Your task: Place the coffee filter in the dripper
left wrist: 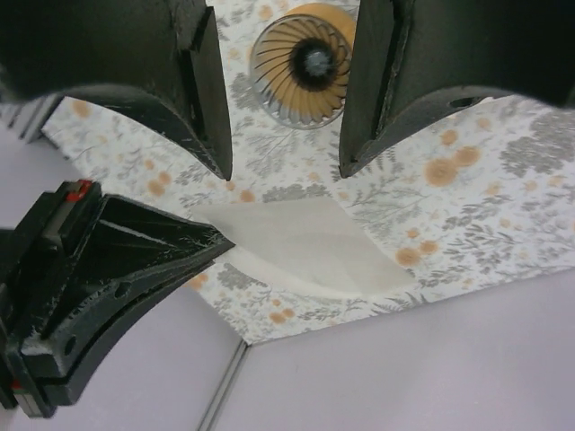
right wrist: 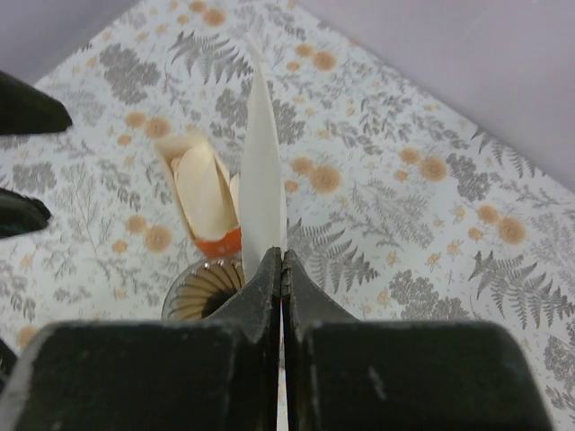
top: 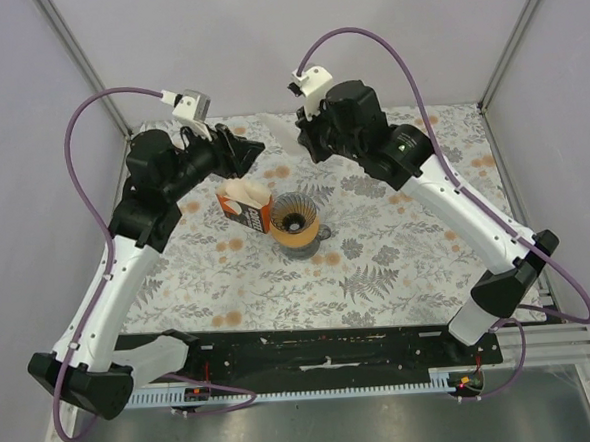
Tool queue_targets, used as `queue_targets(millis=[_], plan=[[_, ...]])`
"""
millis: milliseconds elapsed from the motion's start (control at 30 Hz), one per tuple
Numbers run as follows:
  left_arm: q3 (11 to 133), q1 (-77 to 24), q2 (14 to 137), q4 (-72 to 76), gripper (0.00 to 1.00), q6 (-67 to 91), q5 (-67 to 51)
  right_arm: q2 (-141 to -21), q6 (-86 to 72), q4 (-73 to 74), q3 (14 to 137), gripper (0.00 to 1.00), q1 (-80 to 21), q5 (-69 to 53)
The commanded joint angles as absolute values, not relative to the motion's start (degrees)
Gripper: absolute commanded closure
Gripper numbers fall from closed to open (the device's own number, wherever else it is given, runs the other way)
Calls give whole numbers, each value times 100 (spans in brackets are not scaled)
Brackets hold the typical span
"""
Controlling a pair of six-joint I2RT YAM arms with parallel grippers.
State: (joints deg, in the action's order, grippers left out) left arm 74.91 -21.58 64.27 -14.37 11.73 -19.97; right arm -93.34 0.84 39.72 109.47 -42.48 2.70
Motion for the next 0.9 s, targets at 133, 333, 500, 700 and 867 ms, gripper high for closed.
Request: queue_targets(millis=[133, 333, 500, 700, 867], plan=[[7146, -1934, 6636, 322, 23, 4332, -2030, -9307, -53, 2409, 10942, 100, -4605, 1591], [7067, -1925, 6776, 518, 20, 4465, -1697, -9483, 263, 2329, 11127, 100, -4755, 1635], [7022, -1934, 6812, 782, 24, 4447, -1714, -9536, 360, 2329, 11118, 100, -4860, 1766], [7005, -1934, 7005, 633, 29, 4579, -1670, -9589, 562, 2311, 11197, 100, -5018, 1793], [6978, -1925, 7014, 580, 49, 4351, -1574, -9607, 764, 2303, 11224, 100, -5177, 1907]])
